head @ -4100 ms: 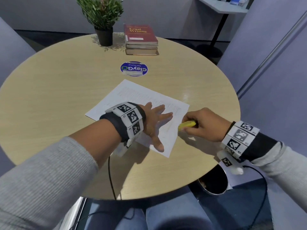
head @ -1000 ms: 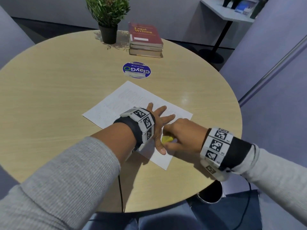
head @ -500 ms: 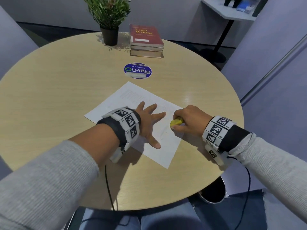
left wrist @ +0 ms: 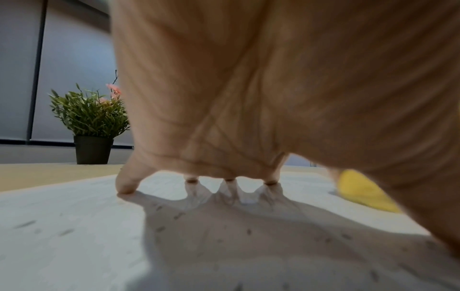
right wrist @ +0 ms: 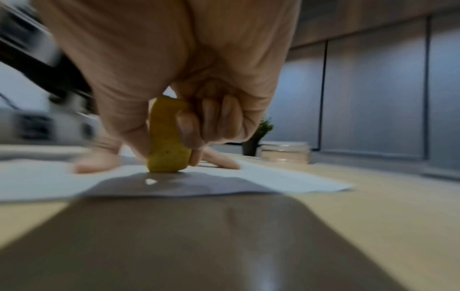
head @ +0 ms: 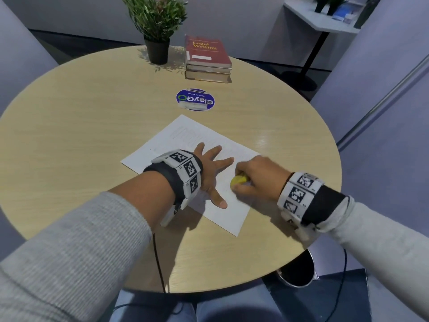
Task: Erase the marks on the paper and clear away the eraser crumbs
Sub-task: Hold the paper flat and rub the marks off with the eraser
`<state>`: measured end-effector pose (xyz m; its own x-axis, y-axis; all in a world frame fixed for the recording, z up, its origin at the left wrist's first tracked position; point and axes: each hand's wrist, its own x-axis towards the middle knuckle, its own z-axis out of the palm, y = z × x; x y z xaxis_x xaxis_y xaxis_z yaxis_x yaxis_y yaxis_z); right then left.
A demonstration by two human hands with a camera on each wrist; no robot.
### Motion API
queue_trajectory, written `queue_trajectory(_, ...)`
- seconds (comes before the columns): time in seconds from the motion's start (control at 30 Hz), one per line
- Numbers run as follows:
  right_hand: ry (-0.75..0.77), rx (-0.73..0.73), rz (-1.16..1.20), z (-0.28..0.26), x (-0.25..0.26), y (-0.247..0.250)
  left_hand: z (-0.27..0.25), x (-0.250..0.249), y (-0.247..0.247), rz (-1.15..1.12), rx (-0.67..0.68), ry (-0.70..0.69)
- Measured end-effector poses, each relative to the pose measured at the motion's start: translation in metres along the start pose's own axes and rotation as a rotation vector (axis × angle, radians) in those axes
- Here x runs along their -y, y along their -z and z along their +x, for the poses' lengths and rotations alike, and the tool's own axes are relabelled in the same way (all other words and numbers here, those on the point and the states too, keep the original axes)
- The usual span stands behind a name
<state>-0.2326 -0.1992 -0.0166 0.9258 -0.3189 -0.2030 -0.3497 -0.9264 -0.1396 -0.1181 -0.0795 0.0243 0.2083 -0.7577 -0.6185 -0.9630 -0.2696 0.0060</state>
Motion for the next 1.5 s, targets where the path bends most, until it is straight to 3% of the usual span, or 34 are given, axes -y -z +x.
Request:
queue_trajectory(0.1, 0.074, 0.059, 0.049, -0.01, 0.016, -0.009, -0.003, -0.002, 0.002, 0.024, -0.001, -0.011)
queue_trajectory(0.23, -0.078, -0.047, 0.038, 0.009, -0.015, 0.009, 0.004, 0.003, -0.003, -0.029, -0.021, -0.002)
queue_trajectory(0.4, 0.088, 0.063, 0.07, -0.013, 0.013, -0.007, 0.013, 0.007, -0.009, -0.021, -0.051, -0.012)
queue_trajectory(0.57, -0.035, -0.035, 0.051, 0.001, -0.019, 0.008, 0.025, 0.012, -0.015, -0.059, -0.054, -0.003)
queue_trajectory(0.7, 0.131, 0.092, 0.053, -0.018, 0.015, -0.004, 0.026, 0.012, -0.014, -0.043, -0.048, 0.004)
queue_trajectory(0.87, -0.016, -0.022, 0.024, 0.002, -0.015, 0.012, 0.031, 0.014, -0.016, -0.086, -0.042, 0.017)
queue_trajectory(1.03, 0.114, 0.094, 0.1, -0.014, 0.015, -0.005, 0.023, 0.01, -0.013, -0.034, -0.074, -0.006)
queue_trajectory(1.17, -0.055, -0.035, 0.035, 0.009, -0.013, 0.011, 0.029, 0.014, -0.018, -0.078, -0.08, 0.001)
queue_trajectory(1.33, 0.093, 0.093, 0.051, -0.004, 0.017, -0.003, 0.025, 0.011, -0.014, -0.044, -0.078, -0.003)
queue_trajectory(1.5, -0.024, -0.028, 0.048, 0.015, -0.01, 0.011, 0.033, 0.016, -0.018, -0.078, -0.066, 0.011)
